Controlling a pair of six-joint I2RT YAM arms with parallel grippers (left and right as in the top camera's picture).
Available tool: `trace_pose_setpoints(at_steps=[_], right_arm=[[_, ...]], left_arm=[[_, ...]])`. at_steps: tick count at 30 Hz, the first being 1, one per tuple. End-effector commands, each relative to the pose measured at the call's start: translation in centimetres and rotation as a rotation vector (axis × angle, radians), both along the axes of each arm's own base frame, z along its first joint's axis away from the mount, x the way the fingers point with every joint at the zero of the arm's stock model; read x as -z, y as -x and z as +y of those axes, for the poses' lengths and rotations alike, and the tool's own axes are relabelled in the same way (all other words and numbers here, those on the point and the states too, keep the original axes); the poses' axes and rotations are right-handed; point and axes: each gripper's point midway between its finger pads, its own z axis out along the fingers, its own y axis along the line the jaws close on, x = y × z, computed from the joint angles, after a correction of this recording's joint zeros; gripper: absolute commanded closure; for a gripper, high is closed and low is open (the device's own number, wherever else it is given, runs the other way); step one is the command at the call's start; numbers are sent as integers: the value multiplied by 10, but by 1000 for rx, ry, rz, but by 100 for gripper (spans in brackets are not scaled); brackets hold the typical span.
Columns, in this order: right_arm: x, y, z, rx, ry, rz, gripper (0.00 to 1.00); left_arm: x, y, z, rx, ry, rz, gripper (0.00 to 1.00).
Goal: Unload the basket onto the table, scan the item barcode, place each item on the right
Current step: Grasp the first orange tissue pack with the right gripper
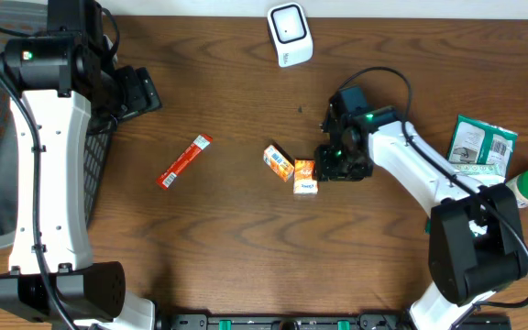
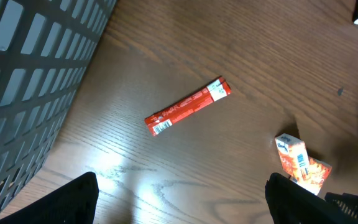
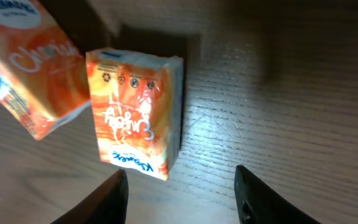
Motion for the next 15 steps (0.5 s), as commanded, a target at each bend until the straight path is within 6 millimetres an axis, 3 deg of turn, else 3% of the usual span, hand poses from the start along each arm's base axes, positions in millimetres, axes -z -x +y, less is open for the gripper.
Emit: trace_pose_setpoints(at_steps=[1,4,15], right_arm=[[-8,-8,2,47,-74,11,61],[-3,-7,0,78,-77,19,68],[23,-1,15,84,-95,-19,66]], left_arm=[[-1,3,0,11,-6,2,13],[-1,3,0,11,-6,2,14],[-1,3,0,11,-6,2,14]])
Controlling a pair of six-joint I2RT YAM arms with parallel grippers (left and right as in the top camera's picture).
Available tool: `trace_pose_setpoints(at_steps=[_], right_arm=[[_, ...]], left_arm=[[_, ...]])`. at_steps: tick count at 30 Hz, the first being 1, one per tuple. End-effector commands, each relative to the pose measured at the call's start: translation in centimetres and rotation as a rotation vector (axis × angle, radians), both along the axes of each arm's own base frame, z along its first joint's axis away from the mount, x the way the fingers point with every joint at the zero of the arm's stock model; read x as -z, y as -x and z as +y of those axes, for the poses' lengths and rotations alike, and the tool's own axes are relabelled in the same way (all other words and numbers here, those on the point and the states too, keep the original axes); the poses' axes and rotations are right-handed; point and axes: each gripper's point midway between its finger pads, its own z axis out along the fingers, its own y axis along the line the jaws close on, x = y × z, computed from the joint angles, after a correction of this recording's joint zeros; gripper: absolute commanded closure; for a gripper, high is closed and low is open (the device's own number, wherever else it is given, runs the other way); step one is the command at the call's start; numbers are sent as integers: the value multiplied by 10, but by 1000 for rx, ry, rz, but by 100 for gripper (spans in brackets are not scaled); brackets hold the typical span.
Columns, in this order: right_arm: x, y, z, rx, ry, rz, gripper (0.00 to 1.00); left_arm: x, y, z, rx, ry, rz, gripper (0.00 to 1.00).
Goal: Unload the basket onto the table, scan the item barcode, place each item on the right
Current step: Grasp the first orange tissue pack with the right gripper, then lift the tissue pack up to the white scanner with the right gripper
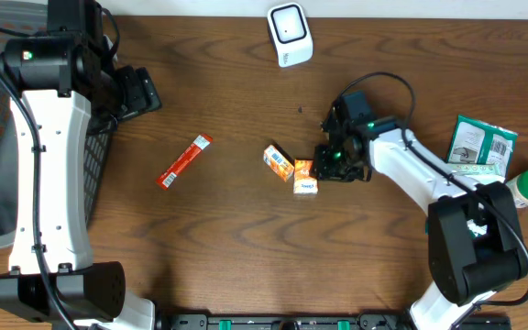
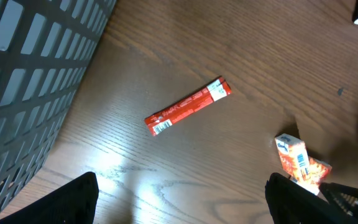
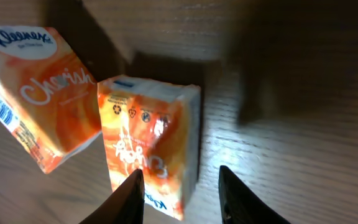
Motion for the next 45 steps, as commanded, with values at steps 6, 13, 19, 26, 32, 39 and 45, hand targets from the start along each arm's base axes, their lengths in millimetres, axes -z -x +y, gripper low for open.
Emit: trace_pose_setpoints(at_steps=[6,13,19,26,32,39,45], right_arm=[[17,9,-1,58,2,26,73],[26,9,-1,57,-13,1,75],[25,5,-1,37,-15,-23,85],[18,-5,-14,66,-48,-40,99],[-26,-14,-22,12,-58,-169,99],[-117,-10,-77,66,221,-303,99],[-202,-6,-110,117,389,-346,99]], left_arm=[[-1,3,0,12,-6,2,13],[-1,3,0,12,-6,2,14],[-1,3,0,12,-6,2,14],[-1,3,0,12,-6,2,14],[-1,3,0,12,-6,2,13],[-1,3,0,11,-6,2,14],[-1,3,0,12,-6,2,14]])
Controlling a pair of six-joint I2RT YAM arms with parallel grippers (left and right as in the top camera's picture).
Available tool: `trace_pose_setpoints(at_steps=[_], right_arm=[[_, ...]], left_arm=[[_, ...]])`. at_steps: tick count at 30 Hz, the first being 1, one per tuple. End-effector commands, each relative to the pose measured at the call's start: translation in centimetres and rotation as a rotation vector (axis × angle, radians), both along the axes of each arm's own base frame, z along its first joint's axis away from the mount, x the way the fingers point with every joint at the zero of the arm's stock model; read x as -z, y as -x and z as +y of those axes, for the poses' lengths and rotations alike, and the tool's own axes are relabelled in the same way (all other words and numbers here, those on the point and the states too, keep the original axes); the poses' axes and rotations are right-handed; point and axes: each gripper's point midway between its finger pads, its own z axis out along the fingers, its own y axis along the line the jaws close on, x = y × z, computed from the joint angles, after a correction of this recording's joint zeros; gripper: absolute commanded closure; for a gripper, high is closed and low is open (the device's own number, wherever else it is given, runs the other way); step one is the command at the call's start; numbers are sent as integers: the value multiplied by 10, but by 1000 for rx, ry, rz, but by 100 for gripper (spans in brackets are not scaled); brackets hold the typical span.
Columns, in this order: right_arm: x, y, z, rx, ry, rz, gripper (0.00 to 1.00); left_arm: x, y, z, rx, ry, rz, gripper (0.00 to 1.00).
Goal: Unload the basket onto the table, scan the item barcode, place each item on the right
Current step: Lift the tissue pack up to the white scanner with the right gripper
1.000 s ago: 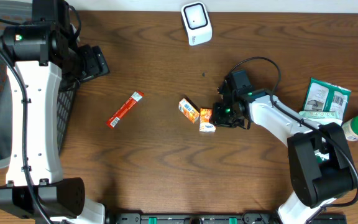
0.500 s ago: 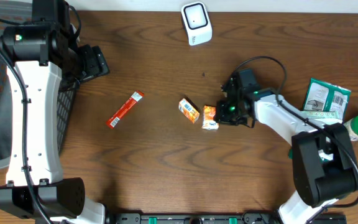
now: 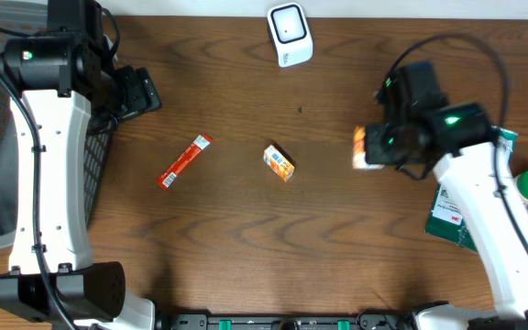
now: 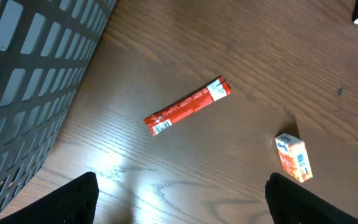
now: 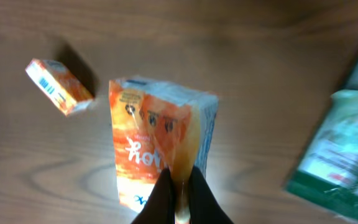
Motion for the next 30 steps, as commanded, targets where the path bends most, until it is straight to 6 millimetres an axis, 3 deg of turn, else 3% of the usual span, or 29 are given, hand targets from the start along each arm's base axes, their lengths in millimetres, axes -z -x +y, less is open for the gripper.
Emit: trace_pose_setpoints(at_steps=[1,2,6,9,12,19,30], right_arm=[[-70,-19,-28,53,147,-143,99],[-89,-22,-31,63,160,-165,99],[-133,-30,-35,79,184,-202,99],[-155,-37,-38,90,213,-207,99],[-166,-60,-30,71,216,-261,99],[-160,-115,-23,102,481,-377,99],[-121,-216,97,-291,944,-576,99]], left_arm=[[-1,3,0,11,-6,2,14],[-1,3,0,11,-6,2,14],[-1,3,0,11,-6,2,14],[-1,3,0,11,-6,2,14],[-1,3,0,11,-6,2,14],[-1,3,0,11,-6,2,14],[-1,3,0,11,-6,2,13]])
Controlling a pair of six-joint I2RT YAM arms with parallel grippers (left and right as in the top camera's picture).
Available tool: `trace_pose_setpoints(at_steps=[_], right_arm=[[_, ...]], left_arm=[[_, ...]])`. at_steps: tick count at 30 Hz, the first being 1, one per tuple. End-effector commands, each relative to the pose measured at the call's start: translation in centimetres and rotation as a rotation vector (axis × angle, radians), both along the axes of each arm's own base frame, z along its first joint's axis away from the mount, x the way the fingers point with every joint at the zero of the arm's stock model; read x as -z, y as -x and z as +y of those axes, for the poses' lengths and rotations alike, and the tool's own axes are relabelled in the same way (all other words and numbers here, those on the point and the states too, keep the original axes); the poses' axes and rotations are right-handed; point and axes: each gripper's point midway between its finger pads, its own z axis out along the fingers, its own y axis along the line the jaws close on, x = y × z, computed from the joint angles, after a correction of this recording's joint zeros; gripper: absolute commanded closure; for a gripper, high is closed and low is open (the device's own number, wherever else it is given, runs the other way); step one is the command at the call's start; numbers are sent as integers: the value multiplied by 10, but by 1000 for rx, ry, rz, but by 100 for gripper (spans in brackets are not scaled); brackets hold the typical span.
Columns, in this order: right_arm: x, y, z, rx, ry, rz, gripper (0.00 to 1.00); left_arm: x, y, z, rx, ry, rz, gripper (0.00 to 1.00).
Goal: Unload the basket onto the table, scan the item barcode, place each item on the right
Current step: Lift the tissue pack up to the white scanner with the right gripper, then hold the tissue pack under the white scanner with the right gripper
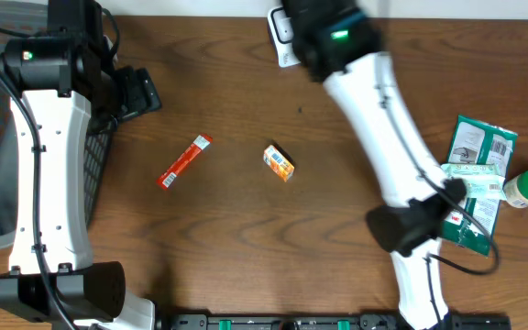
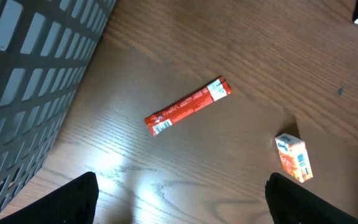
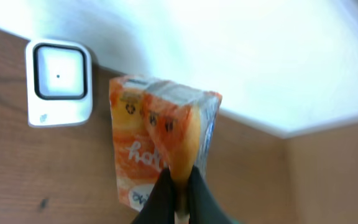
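Observation:
My right gripper (image 3: 179, 190) is shut on an orange tissue pack (image 3: 143, 144), pinching its wrapper edge. The pack hangs just right of the white scanner (image 3: 59, 82) at the table's far edge. From overhead the right arm (image 1: 333, 37) covers the pack and most of the scanner (image 1: 277, 27). A second orange pack (image 1: 279, 163) lies mid-table, and a red stick packet (image 1: 183, 161) lies to its left. Open and holding nothing, my left gripper (image 2: 180, 208) hovers above the red stick packet (image 2: 188, 107) and the orange pack (image 2: 293, 157).
A grey mesh basket (image 2: 30, 74) stands at the left edge beside the left arm. A green packet (image 1: 477, 151) and a green-capped bottle lie at the right edge. The table's back edge runs just behind the scanner.
My right gripper, still holding the tissue pack, has gone from the right-middle of the table to the far edge beside the scanner. The left arm has not moved.
My right gripper stood open over two orange packs lying together mid-table, then lower around the right one. Later it held that pack lifted to the right, the other left behind. Now the pack is beside the scanner.

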Motion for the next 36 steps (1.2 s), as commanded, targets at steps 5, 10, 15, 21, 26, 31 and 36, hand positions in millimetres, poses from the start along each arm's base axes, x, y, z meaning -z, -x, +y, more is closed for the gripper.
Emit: trace_pose_setpoints(at_steps=[5,10,15,21,26,31,36], right_arm=[[35,-43,37,-131,465,20,99],[72,-72,51,-166,566,21,99],[104,-96,48,-147,603,-2,99],[140,-107,44,-140,619,21,99],[158,-114,38,-145,615,39,99],[172,-119,41,-191,557,41,99],[186,-120,47,-242,535,58,99]], left_arm=[[-1,3,0,11,-6,2,14],[-1,3,0,11,-6,2,14],[-1,3,0,11,-6,2,13],[-1,3,0,11,-6,2,14],[-1,3,0,11,-6,2,14],[-1,3,0,11,-6,2,14],[-1,3,0,11,-6,2,14]])
